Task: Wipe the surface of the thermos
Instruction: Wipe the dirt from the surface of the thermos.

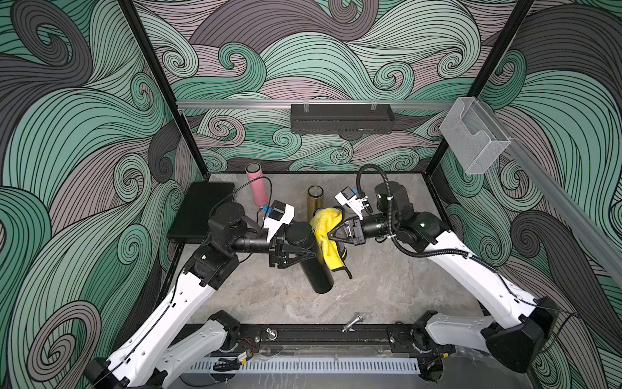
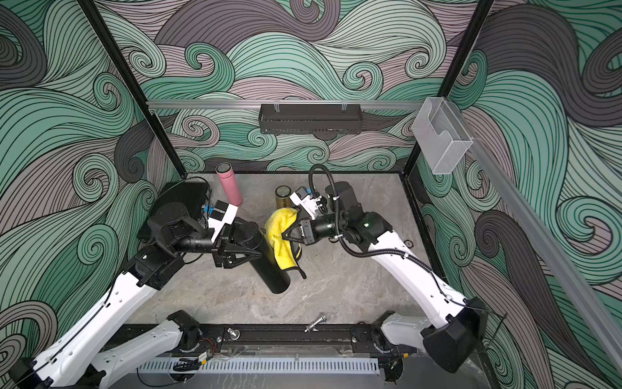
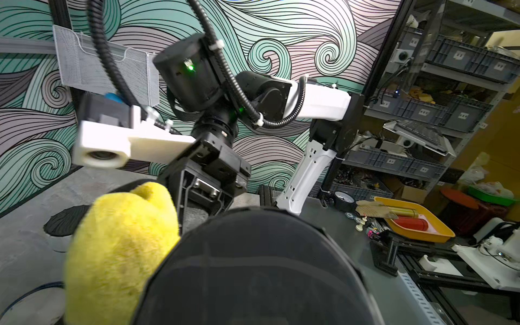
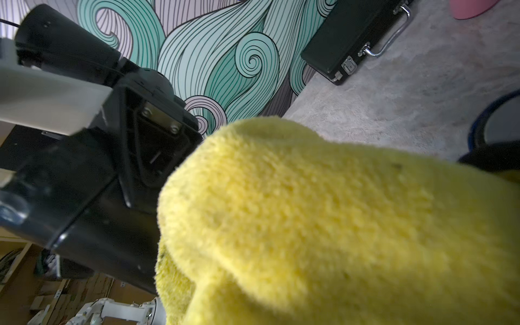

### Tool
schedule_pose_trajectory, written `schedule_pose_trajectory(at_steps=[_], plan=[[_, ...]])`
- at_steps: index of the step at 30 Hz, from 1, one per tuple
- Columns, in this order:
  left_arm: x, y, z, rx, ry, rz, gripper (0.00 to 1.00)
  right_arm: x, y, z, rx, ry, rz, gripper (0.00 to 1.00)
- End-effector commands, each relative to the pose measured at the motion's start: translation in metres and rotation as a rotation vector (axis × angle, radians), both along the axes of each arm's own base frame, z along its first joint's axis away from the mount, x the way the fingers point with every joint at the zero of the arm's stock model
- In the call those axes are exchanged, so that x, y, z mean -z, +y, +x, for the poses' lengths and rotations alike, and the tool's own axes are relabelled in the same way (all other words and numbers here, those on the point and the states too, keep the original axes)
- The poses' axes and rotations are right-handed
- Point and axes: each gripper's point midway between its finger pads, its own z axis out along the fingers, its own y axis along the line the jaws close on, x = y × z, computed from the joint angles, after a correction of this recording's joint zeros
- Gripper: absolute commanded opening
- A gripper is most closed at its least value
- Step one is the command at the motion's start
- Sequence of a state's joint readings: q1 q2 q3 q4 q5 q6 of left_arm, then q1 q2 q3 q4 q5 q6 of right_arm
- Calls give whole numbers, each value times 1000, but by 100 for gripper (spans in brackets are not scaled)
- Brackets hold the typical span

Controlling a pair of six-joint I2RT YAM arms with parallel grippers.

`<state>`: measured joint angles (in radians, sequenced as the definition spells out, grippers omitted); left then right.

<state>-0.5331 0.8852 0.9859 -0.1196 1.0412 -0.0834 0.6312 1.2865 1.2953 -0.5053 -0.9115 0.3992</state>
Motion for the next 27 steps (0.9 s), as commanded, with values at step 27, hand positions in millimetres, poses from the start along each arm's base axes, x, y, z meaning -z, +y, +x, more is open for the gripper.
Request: schedule_pose_trajectory(at_steps=[27], plan=[[-31, 15, 78, -473, 185, -55, 0, -14, -35, -28, 241, -272, -102, 0]])
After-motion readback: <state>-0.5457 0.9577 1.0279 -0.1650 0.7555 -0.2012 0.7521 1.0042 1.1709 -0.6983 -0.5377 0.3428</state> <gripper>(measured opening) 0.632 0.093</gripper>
